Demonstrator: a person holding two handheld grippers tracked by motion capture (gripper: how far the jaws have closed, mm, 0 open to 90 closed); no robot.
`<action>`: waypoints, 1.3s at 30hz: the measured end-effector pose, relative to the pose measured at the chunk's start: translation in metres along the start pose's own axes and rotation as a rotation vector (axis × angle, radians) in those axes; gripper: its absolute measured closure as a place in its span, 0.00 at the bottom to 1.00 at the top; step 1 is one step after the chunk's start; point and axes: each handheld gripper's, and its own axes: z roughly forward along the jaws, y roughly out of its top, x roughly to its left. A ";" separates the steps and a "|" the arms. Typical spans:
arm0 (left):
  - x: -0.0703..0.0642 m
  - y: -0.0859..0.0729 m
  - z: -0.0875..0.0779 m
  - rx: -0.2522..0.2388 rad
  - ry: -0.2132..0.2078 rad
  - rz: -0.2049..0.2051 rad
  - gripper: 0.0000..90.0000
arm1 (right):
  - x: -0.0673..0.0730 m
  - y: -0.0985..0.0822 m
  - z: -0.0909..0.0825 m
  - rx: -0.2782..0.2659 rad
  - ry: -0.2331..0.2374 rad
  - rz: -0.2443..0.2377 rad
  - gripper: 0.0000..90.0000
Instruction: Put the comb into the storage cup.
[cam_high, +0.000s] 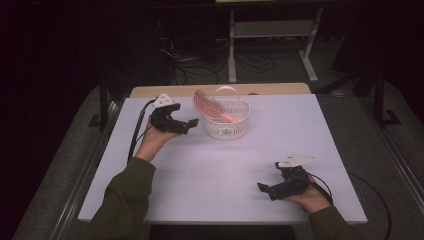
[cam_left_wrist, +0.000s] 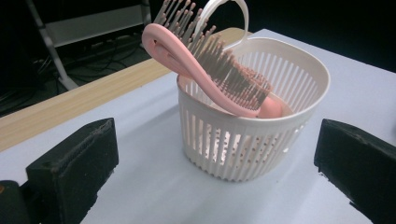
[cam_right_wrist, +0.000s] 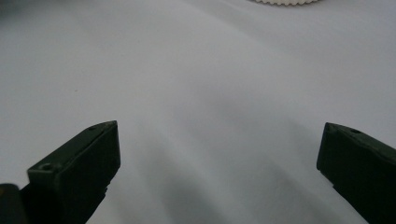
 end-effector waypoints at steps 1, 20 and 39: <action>-0.001 -0.001 -0.001 0.005 -0.001 0.004 0.00 | 0.000 0.000 0.000 -0.001 -0.001 -0.001 0.00; -0.021 -0.025 -0.031 0.033 -0.076 0.036 0.00 | -0.001 0.002 0.000 -0.007 -0.004 -0.008 0.00; -0.039 -0.052 -0.057 0.055 -0.094 0.076 0.00 | -0.003 0.007 -0.002 -0.017 -0.027 -0.023 0.00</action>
